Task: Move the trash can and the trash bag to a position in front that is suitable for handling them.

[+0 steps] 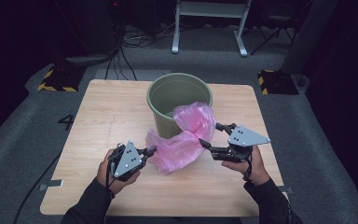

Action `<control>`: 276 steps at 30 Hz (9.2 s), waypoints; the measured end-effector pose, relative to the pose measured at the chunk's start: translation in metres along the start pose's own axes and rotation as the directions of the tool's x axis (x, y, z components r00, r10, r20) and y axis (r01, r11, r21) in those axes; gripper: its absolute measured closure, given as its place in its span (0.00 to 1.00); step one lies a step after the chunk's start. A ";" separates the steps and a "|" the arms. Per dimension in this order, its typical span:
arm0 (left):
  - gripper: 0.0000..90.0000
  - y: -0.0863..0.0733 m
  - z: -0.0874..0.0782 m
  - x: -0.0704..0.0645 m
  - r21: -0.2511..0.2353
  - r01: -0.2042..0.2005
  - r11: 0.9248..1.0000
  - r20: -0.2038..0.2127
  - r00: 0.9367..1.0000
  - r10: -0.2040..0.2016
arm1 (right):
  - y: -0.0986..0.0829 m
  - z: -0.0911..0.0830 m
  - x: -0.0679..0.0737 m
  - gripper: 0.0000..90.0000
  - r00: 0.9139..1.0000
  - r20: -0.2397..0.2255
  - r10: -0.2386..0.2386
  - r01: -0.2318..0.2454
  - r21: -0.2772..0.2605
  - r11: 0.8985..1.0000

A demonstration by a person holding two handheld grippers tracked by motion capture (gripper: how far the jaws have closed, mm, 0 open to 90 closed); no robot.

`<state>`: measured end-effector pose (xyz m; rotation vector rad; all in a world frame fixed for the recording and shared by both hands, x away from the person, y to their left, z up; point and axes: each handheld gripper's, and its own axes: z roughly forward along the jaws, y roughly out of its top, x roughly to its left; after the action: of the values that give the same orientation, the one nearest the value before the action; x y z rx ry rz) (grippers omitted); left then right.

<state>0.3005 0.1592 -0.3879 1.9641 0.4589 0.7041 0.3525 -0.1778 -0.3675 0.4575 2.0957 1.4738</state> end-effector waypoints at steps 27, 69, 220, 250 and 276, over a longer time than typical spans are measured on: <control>1.00 0.025 -0.011 0.036 -0.062 -0.009 0.998 -0.120 0.993 0.002 | 0.050 0.068 -0.051 0.98 0.999 -0.024 0.046 -0.046 -0.015 0.999; 1.00 0.053 0.012 0.058 -0.013 0.019 1.000 -0.252 0.967 -0.021 | 0.049 0.036 0.002 0.98 0.956 -0.227 -0.187 0.202 0.046 0.978; 0.57 0.055 0.042 0.018 -0.062 0.103 0.993 -0.184 0.977 -0.112 | 0.066 0.058 0.016 0.98 0.974 -0.009 -0.228 0.228 0.108 0.968; 1.00 0.057 0.038 0.030 0.007 0.056 0.998 -0.214 0.975 -0.054 | 0.072 0.026 -0.011 0.98 0.991 0.123 0.054 -0.044 -0.080 0.996; 1.00 0.038 -0.006 0.086 0.072 0.060 0.996 -0.243 0.969 -0.041 | 0.039 0.012 -0.087 0.98 0.900 0.374 0.224 -0.240 -0.003 0.971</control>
<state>0.3629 0.1958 -0.3280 1.9404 0.6912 0.9091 0.4282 -0.2037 -0.3142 0.9548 1.8169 1.3412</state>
